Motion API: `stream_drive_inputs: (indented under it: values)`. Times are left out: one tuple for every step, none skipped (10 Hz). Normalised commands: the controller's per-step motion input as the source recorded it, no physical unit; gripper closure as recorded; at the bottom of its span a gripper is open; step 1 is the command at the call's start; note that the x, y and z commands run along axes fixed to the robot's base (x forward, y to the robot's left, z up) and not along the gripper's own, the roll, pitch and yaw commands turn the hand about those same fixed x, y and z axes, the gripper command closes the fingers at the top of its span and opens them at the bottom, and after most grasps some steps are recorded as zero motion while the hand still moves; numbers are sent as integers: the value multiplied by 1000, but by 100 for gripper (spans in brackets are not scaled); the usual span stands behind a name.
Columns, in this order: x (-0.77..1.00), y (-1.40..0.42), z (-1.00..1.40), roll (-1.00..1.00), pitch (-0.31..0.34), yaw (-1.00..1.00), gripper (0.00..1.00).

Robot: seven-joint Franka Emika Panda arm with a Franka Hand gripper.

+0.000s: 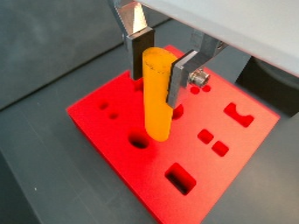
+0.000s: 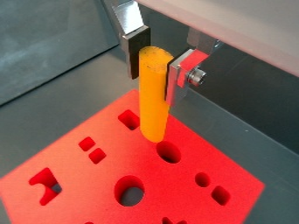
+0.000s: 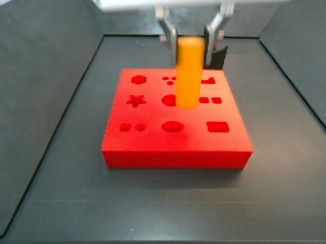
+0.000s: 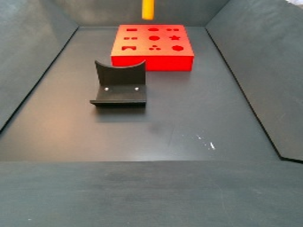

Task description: Insert the oval object.

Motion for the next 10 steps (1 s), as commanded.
stream_drive_inputs:
  values:
    - [26, -54, -586, 21, -70, 46, 100]
    - [0, -114, -509, 70, -40, 26, 100]
    - [-91, -183, -454, 41, -27, 0, 100]
    - [-69, -149, -351, 16, -44, 0, 100]
    - [-137, -111, -203, 60, 0, 0, 100]
    - [-197, -51, -149, 50, 0, 0, 100]
    - [-346, 0, -69, 6, 0, -11, 100]
    - [-266, 0, -69, 0, -3, 0, 100]
    - [-63, 0, -111, 0, -34, 0, 100]
    - [0, 0, -149, 23, -21, 40, 100]
